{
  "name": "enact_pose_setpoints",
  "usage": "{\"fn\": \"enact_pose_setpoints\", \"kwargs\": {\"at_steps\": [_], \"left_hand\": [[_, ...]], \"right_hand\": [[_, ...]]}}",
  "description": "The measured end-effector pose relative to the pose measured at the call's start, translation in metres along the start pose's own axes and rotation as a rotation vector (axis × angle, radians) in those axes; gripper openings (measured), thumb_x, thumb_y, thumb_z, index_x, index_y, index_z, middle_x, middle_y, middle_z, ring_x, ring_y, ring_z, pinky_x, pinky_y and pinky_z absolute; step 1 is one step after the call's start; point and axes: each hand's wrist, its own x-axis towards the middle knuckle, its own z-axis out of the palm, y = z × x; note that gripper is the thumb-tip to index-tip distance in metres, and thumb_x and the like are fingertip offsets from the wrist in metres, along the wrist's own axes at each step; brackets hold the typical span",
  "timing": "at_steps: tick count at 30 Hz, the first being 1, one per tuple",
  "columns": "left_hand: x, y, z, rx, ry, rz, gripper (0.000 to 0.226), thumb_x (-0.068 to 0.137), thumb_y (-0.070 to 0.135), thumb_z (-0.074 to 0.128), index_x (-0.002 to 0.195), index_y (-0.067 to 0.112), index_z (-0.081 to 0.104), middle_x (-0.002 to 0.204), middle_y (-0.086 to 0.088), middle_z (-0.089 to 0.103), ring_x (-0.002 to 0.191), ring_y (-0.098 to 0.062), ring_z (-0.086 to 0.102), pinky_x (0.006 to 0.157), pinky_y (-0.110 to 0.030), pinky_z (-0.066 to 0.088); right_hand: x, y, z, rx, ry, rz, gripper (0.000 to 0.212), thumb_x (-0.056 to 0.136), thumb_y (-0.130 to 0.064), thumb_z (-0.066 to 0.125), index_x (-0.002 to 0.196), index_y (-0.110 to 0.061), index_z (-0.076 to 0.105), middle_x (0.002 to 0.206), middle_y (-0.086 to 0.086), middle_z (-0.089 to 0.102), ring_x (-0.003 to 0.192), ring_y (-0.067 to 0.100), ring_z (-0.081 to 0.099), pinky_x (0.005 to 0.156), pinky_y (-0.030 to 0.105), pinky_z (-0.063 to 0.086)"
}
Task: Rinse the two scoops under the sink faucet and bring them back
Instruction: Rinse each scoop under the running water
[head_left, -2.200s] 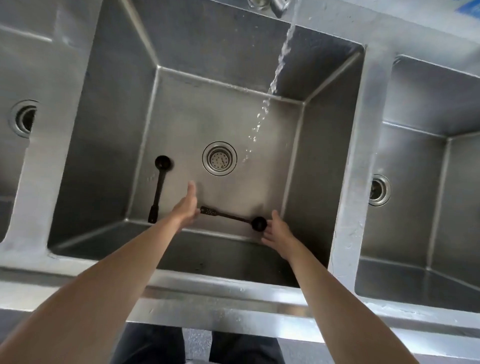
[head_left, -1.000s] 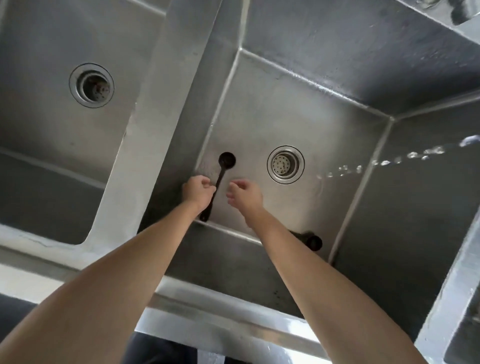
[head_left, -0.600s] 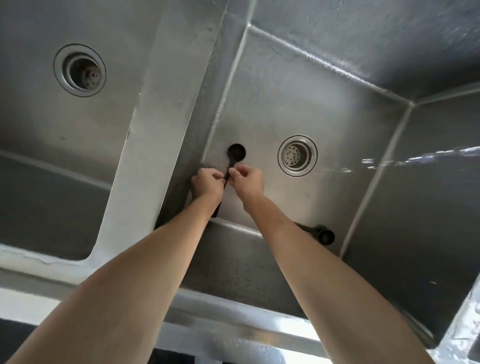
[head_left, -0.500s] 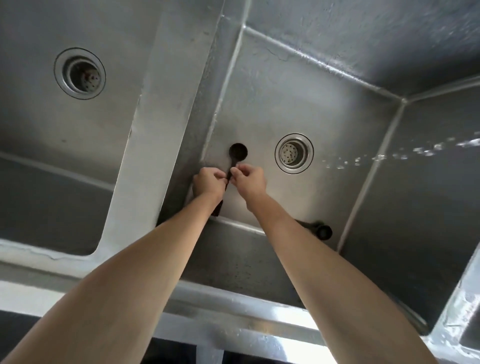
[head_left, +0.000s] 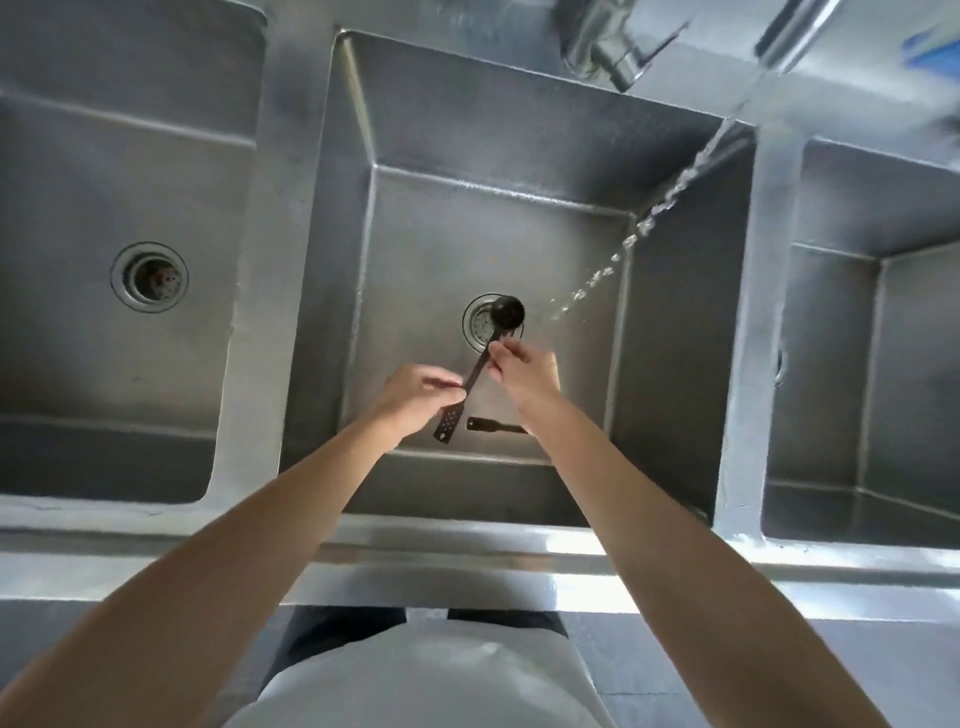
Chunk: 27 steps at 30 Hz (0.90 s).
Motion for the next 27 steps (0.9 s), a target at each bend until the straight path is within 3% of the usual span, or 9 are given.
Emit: {"fn": "enact_pose_setpoints", "kwargs": {"at_steps": [3, 5, 8, 13, 15, 18, 20, 23, 27], "left_hand": [[-0.019, 0.025, 0.011, -0.017, -0.067, 0.013, 0.032, 0.088, 0.004, 0.073, 0.12, 0.002, 0.07, 0.105, -0.016, 0.074, 0.077, -0.012, 0.067, 0.057, -0.01, 0.054], [-0.03, 0.041, 0.018, -0.069, -0.086, 0.011, 0.034, 0.089, -0.003, 0.069, 0.122, -0.005, 0.066, 0.105, -0.023, 0.07, 0.079, -0.02, 0.067, 0.066, -0.015, 0.058], [-0.037, 0.061, 0.022, -0.107, -0.07, 0.034, 0.032, 0.088, -0.004, 0.07, 0.119, -0.006, 0.068, 0.102, -0.025, 0.071, 0.08, -0.023, 0.069, 0.088, -0.034, 0.06], [-0.04, 0.085, 0.016, -0.093, -0.069, 0.156, 0.028, 0.086, 0.002, 0.074, 0.114, 0.007, 0.074, 0.081, 0.001, 0.08, 0.075, -0.008, 0.075, 0.083, -0.029, 0.061], [-0.041, 0.094, 0.013, -0.102, -0.075, 0.183, 0.029, 0.086, 0.0, 0.073, 0.115, 0.005, 0.073, 0.079, 0.0, 0.08, 0.075, -0.008, 0.075, 0.077, -0.025, 0.061], [-0.044, 0.104, 0.008, -0.09, -0.086, 0.209, 0.031, 0.087, 0.0, 0.073, 0.118, 0.004, 0.072, 0.086, -0.007, 0.079, 0.077, -0.011, 0.075, 0.08, -0.027, 0.061], [-0.046, 0.108, 0.006, -0.076, -0.098, 0.218, 0.031, 0.088, 0.001, 0.072, 0.118, 0.005, 0.072, 0.085, -0.006, 0.078, 0.076, -0.01, 0.073, 0.079, -0.026, 0.061], [-0.047, 0.11, -0.001, -0.082, -0.074, 0.221, 0.025, 0.09, 0.004, 0.071, 0.113, 0.013, 0.075, 0.084, -0.011, 0.073, 0.077, -0.014, 0.066, 0.076, -0.023, 0.061], [-0.044, 0.107, -0.008, -0.225, 0.045, 0.207, 0.023, 0.089, 0.004, 0.072, 0.109, 0.014, 0.077, 0.096, -0.019, 0.072, 0.087, -0.021, 0.065, 0.079, -0.023, 0.061]], "right_hand": [[-0.011, -0.022, -0.026, 0.135, 0.02, 0.007, 0.024, 0.098, -0.005, 0.068, 0.12, 0.002, 0.073, 0.111, 0.018, 0.076, 0.085, 0.014, 0.072, 0.084, 0.022, 0.062], [-0.018, -0.036, -0.042, 0.203, 0.022, 0.005, 0.025, 0.098, -0.002, 0.067, 0.122, 0.005, 0.071, 0.103, 0.016, 0.074, 0.09, 0.018, 0.073, 0.083, 0.021, 0.062], [-0.023, -0.054, -0.062, 0.237, 0.025, -0.002, 0.021, 0.099, -0.005, 0.067, 0.118, 0.002, 0.073, 0.083, 0.006, 0.072, 0.07, 0.01, 0.069, 0.062, 0.011, 0.058], [-0.032, -0.08, -0.088, 0.386, -0.008, 0.07, 0.01, 0.096, -0.011, 0.072, 0.104, -0.006, 0.076, 0.073, 0.006, 0.075, 0.053, 0.009, 0.068, 0.056, 0.018, 0.057], [-0.034, -0.088, -0.098, 0.48, -0.031, 0.055, 0.009, 0.095, -0.013, 0.074, 0.102, -0.008, 0.074, 0.077, 0.005, 0.079, 0.062, 0.01, 0.074, 0.064, 0.02, 0.06], [-0.034, -0.104, -0.11, 0.561, -0.05, -0.032, 0.026, 0.095, -0.012, 0.073, 0.12, -0.015, 0.067, 0.097, 0.008, 0.079, 0.073, 0.012, 0.076, 0.065, 0.022, 0.059], [-0.032, -0.115, -0.115, 0.505, -0.043, -0.076, 0.032, 0.095, -0.006, 0.069, 0.121, -0.025, 0.068, 0.101, 0.01, 0.078, 0.075, 0.016, 0.076, 0.063, 0.023, 0.06], [-0.029, -0.126, -0.12, 0.292, -0.032, -0.144, 0.042, 0.092, 0.008, 0.059, 0.099, -0.03, 0.074, 0.093, 0.009, 0.078, 0.063, 0.013, 0.076, 0.061, 0.023, 0.064], [-0.028, -0.134, -0.119, 0.154, 0.001, -0.206, 0.024, 0.092, 0.0, 0.068, 0.107, -0.016, 0.077, 0.086, 0.008, 0.078, 0.062, 0.017, 0.077, 0.063, 0.026, 0.065]]}}
